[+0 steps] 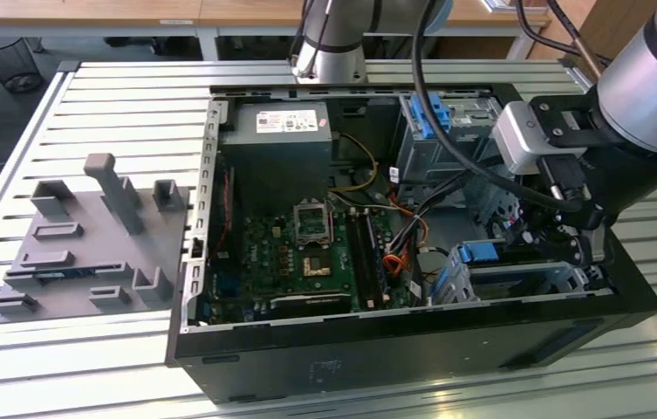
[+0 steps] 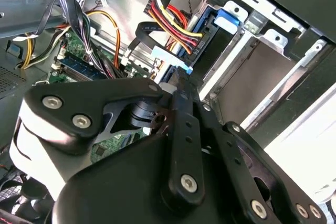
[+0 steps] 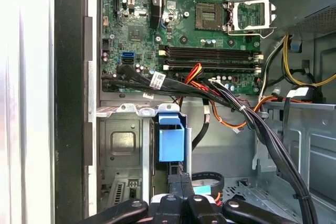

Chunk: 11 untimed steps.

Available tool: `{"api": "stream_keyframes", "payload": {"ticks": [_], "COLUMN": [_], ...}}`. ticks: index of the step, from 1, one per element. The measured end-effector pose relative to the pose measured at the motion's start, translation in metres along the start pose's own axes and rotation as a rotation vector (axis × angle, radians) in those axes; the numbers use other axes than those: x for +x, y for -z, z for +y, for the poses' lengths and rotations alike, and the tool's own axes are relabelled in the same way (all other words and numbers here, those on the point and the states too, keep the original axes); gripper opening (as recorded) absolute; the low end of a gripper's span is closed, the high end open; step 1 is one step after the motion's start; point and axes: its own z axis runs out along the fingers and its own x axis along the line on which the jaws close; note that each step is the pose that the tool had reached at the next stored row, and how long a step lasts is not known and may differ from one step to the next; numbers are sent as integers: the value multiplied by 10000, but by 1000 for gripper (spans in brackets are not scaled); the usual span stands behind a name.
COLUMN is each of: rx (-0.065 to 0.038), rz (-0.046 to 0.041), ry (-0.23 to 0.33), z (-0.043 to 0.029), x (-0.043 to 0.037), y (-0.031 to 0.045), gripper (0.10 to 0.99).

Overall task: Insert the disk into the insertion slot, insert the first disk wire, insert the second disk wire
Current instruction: 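Insert the second disk wire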

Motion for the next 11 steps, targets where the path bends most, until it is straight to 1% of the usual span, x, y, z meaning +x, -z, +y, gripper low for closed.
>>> {"api": "stream_keyframes", "payload": {"ticks": [1,7,11], "rx": [0,0,1], "rz": [6,30,32], "ry": [0,0,0], "z": [0,0,0], "x": [-1,-3,-4], "y": [3,19,24], "gripper": [106,106,106]}}
